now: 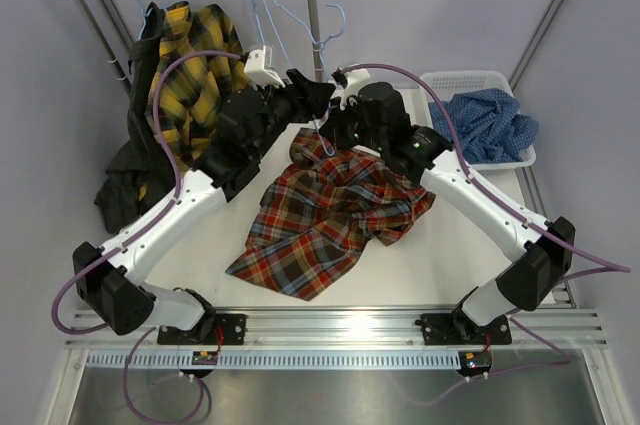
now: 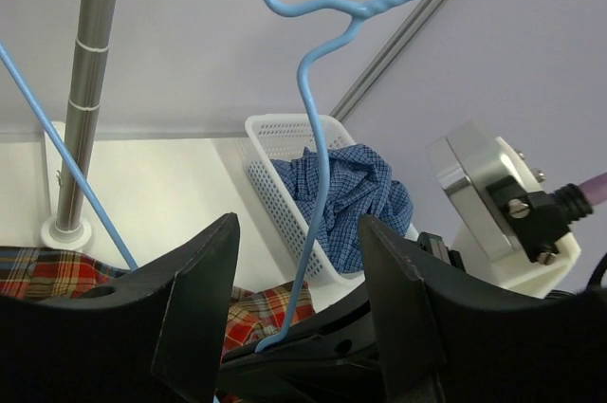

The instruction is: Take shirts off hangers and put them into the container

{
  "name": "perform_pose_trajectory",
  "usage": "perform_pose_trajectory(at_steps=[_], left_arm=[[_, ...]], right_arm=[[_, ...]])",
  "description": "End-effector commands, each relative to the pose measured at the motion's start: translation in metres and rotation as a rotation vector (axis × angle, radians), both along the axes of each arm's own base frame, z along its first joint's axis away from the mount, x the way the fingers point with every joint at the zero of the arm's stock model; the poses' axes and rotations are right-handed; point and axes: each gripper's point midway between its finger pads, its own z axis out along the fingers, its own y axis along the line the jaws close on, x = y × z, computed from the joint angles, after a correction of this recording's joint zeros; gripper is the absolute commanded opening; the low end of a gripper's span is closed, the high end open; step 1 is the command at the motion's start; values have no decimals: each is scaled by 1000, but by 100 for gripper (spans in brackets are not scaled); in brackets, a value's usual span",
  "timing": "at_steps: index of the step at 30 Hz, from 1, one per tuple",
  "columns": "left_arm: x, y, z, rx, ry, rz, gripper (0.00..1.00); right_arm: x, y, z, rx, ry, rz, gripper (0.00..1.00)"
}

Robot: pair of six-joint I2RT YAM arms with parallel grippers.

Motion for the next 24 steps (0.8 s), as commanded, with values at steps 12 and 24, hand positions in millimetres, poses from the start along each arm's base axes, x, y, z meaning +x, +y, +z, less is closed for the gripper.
perform_pose_trajectory(at_steps=[12,24], left_arm=[[1,-15,-16,3,41,-37,46],[3,-17,-31,48,52,-42,25]], right_arm=[[-7,9,45,98,-83,34,0],[-8,9,42,95,-73,32,0]])
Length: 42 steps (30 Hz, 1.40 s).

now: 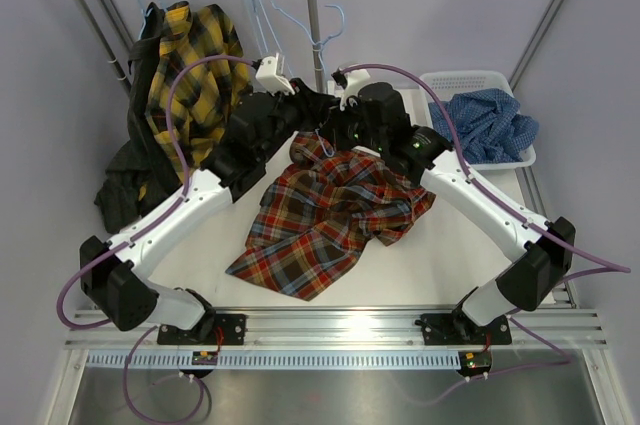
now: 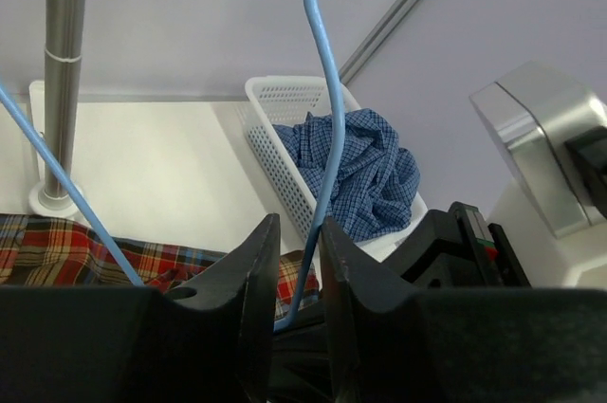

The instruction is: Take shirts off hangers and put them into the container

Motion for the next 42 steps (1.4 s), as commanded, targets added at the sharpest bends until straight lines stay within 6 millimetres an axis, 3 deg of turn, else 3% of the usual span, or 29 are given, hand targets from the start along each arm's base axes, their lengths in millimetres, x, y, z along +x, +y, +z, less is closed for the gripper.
perform_pose_trajectory(at_steps=[1,5,7,9,10,11,15,19,20,22,23,24,29,30,37,42], left_arm=[[1,-5,3,15,-30,-13,22],[1,-5,12,14,-64,-21,2],[1,-5,15,21,-82,-22,0],[2,-3,19,27,-97,-21,0],[3,-2,21,35,-108,-21,0],[3,-2,23,38,-115,-31,0],[13,8,33,47,-139,-25,0],[15,13,48,68,-191,-51,0],[14,13,50,65,-193,-71,0],[19,19,55,49,-191,-83,0],[18,20,64,37,-205,-95,0],[24,25,65,30,-199,-83,0],[37,35,85,-61,-191,-107,0],[40,38,92,-85,-195,-110,0],[60,41,104,-175,-179,-178,0],[51,37,112,-211,-171,-228,0]], right_arm=[[-7,7,42,88,-78,28,0],[-10,5,40,82,-70,31,0],[-11,4,39,77,-66,32,1],[-14,1,38,73,-60,30,13],[-16,0,37,71,-59,32,22],[-20,-3,40,73,-61,33,42],[-32,-18,36,57,-47,15,73],[-48,-38,35,55,-44,-12,91],[-56,-48,45,71,-62,-19,93],[-61,-61,36,58,-61,-55,97],[-70,-70,46,80,-86,-63,98],[-73,-76,39,69,-82,-72,98],[-93,-109,43,77,-136,-130,99],[-94,-115,35,63,-131,-146,99],[-103,-132,19,35,-113,-185,99],[-104,-136,12,26,-108,-198,99]])
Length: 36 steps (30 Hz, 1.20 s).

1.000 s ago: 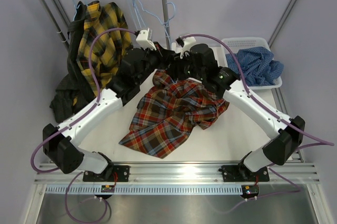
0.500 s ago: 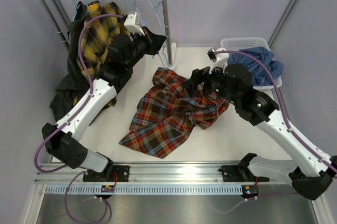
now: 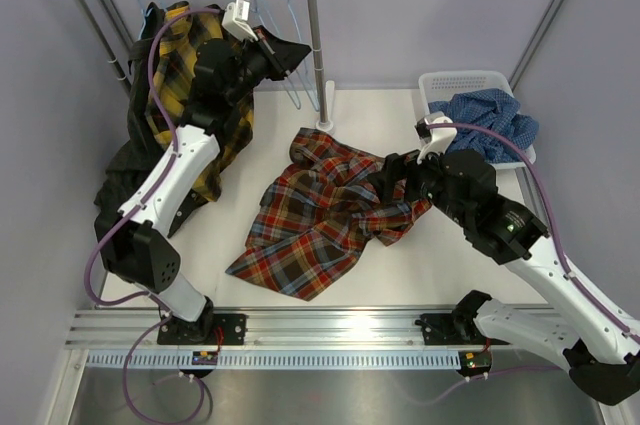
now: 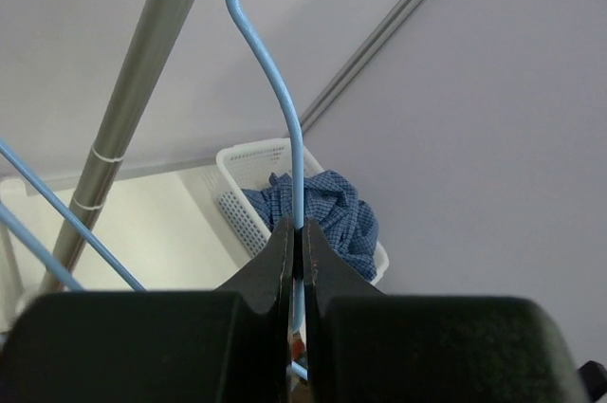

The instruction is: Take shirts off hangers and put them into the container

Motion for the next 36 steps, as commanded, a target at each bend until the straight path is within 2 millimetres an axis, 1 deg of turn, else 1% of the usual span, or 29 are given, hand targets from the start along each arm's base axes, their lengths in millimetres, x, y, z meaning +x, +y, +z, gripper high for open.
perform_pose_trajectory(at_steps=[1,3,4,5,6,8,9,11,12,13,15,16,18,21,23,25,26,27,28,29,31,32,33,34,35,36], left_arm=[[-27,-4,53,-81,-110,-93,0],[-27,-1,58,-78,-126,-81,0],[-25,0,58,-75,-119,-74,0],[-24,2,64,-77,-123,-65,0],[-20,5,65,-82,-116,-57,0],[-11,8,62,-94,-95,-44,0],[-7,12,61,-110,-80,-37,0],[4,15,53,-126,-46,-31,0],[8,19,50,-146,-21,-25,0],[14,19,43,-149,1,-32,0],[18,21,39,-163,32,-40,0],[24,19,29,-159,60,-50,0],[26,17,26,-165,86,-69,0],[30,15,11,-173,137,-96,0],[31,15,5,-174,156,-98,0],[29,14,0,-177,171,-103,0],[27,15,1,-177,169,-103,2],[25,16,2,-177,168,-105,6],[22,16,3,-175,168,-106,14],[20,17,3,-171,165,-102,31],[13,21,11,-162,148,-90,43],[11,22,11,-155,145,-82,56],[8,24,13,-146,134,-76,61],[1,28,22,-146,116,-64,66],[-3,30,26,-142,105,-59,72],[-7,32,30,-132,89,-53,83]], right_arm=[[-1,-8,2,-3,-18,-33,99],[-1,-8,-1,-9,-13,-31,99],[-2,-8,-1,-9,-13,-31,99],[-2,-7,-3,-10,-10,-28,99],[-2,-7,-4,-12,-8,-25,99],[-2,-6,-4,-14,-5,-24,99],[-2,-6,-5,-12,-4,-21,99],[-2,-7,-5,-12,-4,-24,99],[-3,-7,-5,-12,-4,-24,99],[-3,-8,-6,-14,-3,-25,99],[-4,-10,-6,-10,-5,-31,99],[-4,-10,-7,-13,-3,-32,99],[-5,-11,-8,-9,-1,-36,99],[-6,-12,-11,-8,7,-40,99],[-6,-13,-14,-9,13,-46,99],[-6,-13,-14,-5,10,-48,99],[-6,-14,-17,-8,15,-49,99],[-6,-14,-18,-11,17,-48,100],[-7,-14,-19,-12,18,-46,99],[-6,-13,-21,-20,22,-45,99],[-6,-14,-23,-25,25,-51,99],[-5,-13,-23,-26,29,-49,99],[-6,-12,-23,-24,30,-43,99],[-5,-11,-23,-23,31,-42,99],[-5,-11,-23,-21,34,-43,99],[-4,-10,-22,-23,31,-43,99]])
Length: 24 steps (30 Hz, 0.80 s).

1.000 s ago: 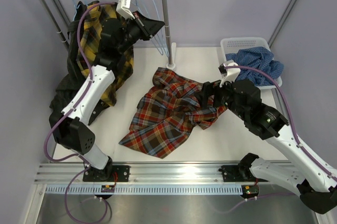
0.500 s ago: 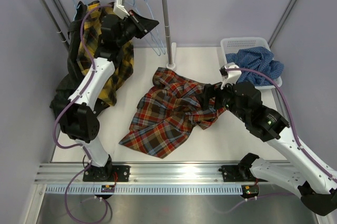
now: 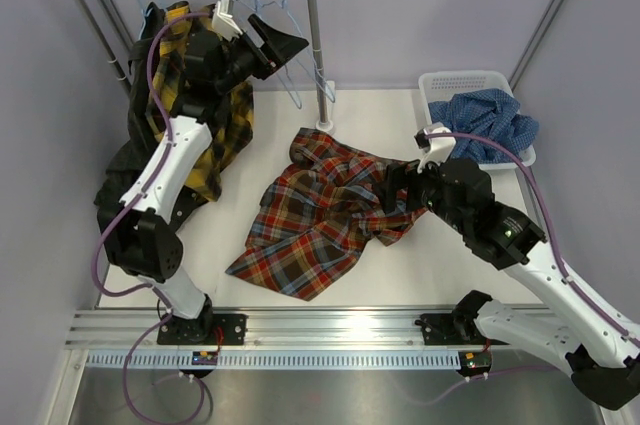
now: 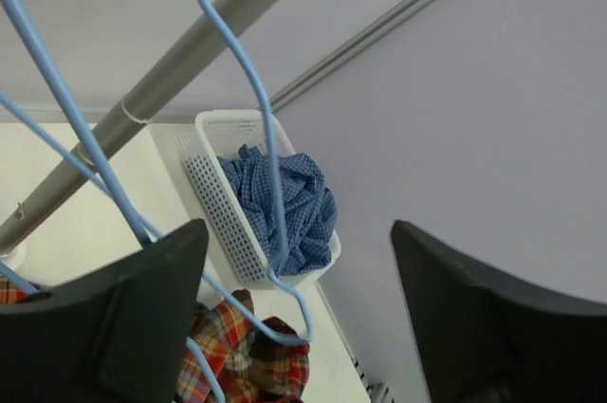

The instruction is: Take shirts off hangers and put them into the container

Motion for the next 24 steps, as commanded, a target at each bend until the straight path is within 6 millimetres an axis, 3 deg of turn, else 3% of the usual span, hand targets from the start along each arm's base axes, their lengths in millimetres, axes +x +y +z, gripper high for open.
perform_pose_trajectory(at_steps=[1,3,5,7,8,11,12,13,14,15,16,17,18,19,21,22,24], left_arm=[[-38,14,56,4,-142,13,87],[-54,20,74,24,-195,23,99],[-77,25,90,43,-246,17,99],[-92,29,87,91,-257,15,99],[-108,35,94,134,-309,25,99],[-127,52,67,244,-263,77,99],[-146,61,65,293,-283,95,99],[-150,70,57,317,-273,133,99],[-153,74,27,356,-219,139,99],[-173,83,25,380,-234,161,99],[-177,91,14,399,-221,191,99],[-180,96,-15,435,-171,199,99],[-186,103,-28,468,-157,216,99],[-197,113,-30,480,-167,260,99],[-205,121,-56,528,-128,268,99],[-208,125,-60,538,-123,286,99],[-216,129,-66,549,-123,290,99]], right_arm=[[4,2,3,5,-10,-15,99],[8,1,-1,-18,3,-32,100],[14,3,-13,-62,50,-48,99],[21,9,-29,-125,116,-48,99],[22,13,-35,-142,140,-40,99],[32,30,-64,-214,226,5,99],[35,34,-71,-231,245,12,99],[41,39,-89,-271,284,11,99],[45,42,-93,-286,287,15,99],[50,43,-100,-309,289,4,99],[56,47,-115,-346,316,1,99],[61,46,-122,-370,330,-17,99],[68,41,-129,-410,336,-60,99],[72,39,-150,-467,379,-83,100],[87,29,-159,-542,378,-181,100],[92,23,-178,-602,407,-226,99],[106,11,-183,-665,378,-319,99]])
